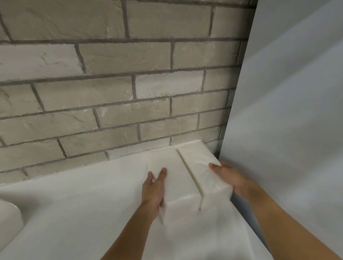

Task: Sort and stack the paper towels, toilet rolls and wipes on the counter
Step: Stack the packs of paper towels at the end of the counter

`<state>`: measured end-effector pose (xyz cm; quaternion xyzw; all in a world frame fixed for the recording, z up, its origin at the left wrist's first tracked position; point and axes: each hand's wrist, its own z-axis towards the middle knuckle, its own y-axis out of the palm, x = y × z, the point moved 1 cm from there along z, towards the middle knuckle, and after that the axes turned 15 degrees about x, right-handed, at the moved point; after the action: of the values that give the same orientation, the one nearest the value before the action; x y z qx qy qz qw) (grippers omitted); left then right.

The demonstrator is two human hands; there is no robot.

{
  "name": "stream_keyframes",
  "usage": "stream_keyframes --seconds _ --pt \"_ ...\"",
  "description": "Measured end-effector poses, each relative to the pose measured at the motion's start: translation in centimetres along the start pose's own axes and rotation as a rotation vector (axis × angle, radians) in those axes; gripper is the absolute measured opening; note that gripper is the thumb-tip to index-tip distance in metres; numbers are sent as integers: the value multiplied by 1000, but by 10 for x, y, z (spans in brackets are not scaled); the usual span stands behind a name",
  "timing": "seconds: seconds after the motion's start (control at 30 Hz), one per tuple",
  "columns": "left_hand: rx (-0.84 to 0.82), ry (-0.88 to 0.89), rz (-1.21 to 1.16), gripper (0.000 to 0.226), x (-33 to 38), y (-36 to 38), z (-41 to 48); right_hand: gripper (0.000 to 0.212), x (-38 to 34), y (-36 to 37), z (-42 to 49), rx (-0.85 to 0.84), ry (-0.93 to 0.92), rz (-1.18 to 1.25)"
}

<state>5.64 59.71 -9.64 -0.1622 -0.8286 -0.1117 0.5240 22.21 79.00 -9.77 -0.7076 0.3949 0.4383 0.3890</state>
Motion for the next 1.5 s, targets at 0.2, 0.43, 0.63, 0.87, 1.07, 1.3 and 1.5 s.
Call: stream_keyframes --seconds 0.2,0.43,0.63,0.87,1.07,1.3,1.5 --pt "9 13 48 82 -1 7 -4 34 1 0 -1 31 -2 -33" --pt "-28 0 129 89 5 1 -2 41 -2 -2 -8 88 -36 -120" --pt "-12 9 157 71 18 -29 -10 40 -17 -2 -29 328 -257 -276" --pt "9 149 145 48 36 -87 -35 34 -42 9 -80 376 -531 -391" --pt "76 286 161 39 44 -161 -65 30 -69 65 -161 222 -696 -272" --pt "229 401 164 28 62 -264 -91 17 -78 155 -236 -31 -726 -211" --pt "376 492 211 28 71 -362 -106 12 -67 239 -299 -253 -646 -186"
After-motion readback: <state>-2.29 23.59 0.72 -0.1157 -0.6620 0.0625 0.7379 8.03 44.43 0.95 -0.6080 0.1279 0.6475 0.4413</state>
